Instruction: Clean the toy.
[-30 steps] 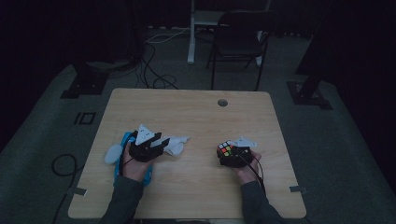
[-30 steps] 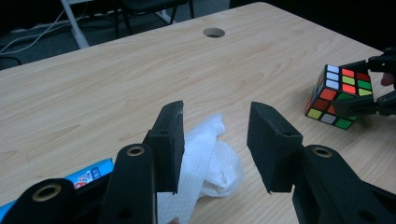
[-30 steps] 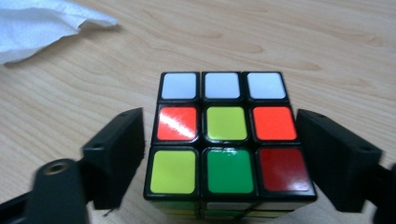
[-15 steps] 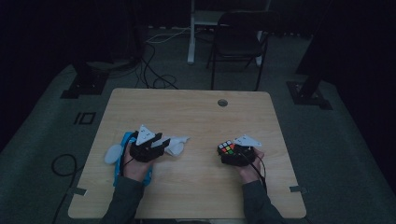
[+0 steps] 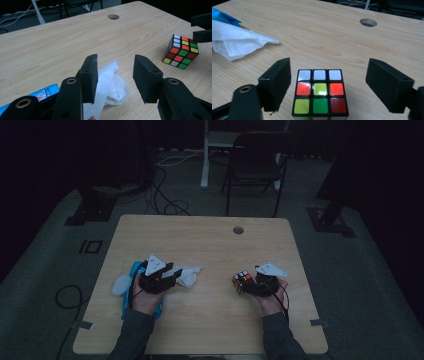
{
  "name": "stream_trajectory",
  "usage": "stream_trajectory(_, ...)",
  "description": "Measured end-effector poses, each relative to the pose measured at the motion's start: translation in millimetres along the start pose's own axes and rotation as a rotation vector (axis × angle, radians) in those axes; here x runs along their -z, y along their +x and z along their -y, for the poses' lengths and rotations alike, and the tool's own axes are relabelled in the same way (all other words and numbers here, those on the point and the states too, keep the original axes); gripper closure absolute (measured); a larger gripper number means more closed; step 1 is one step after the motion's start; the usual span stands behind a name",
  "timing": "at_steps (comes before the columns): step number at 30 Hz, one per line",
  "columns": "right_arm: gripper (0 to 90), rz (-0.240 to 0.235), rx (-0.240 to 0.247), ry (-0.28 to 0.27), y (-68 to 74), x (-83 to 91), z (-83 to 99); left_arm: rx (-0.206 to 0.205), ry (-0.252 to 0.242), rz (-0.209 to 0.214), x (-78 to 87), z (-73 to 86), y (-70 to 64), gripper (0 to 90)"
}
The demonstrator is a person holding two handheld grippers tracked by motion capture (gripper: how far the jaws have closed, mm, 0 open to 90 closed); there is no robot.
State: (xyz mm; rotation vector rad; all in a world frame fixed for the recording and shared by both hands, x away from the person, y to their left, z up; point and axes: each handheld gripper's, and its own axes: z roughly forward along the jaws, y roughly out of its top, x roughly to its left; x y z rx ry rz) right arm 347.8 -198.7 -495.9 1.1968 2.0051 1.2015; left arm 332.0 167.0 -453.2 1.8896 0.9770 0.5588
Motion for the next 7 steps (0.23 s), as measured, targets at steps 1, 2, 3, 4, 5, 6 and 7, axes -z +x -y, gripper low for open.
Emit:
stream_trajectory(1,21.4,-0.001,0.000,-0.003,-0.8,0.7,-0.2,0.004,0.001,0.001,-0.6,0.8,-0.2,55.6)
stream_trajectory(2,21.4,-0.001,0.000,-0.003,-0.8,0.7,-0.2,0.004,0.001,0.001,-0.6,0.8,-0.2,55.6)
stream_trajectory(3,21.7,0.005,-0.005,-0.005,-2.3,1.6,-0.3,0.003,0.004,0.002,-0.7,1.4,-0.3,55.6)
stream_trajectory(4,22.0,0.009,-0.007,-0.005,-3.2,1.8,-0.3,0.003,0.004,0.002,-0.7,1.4,-0.3,55.6)
stream_trajectory(5,22.1,0.008,-0.009,-0.007,-4.3,2.1,-0.3,0.004,0.003,0.001,-0.5,1.9,-0.2,55.6)
stream_trajectory(6,22.2,0.011,-0.013,-0.009,-4.9,2.4,-0.4,0.004,0.003,0.001,-0.5,1.9,-0.2,55.6)
stream_trajectory(7,22.6,0.014,-0.015,-0.010,-5.6,2.7,-0.4,0.003,0.003,-0.001,-0.1,2.0,0.0,55.6)
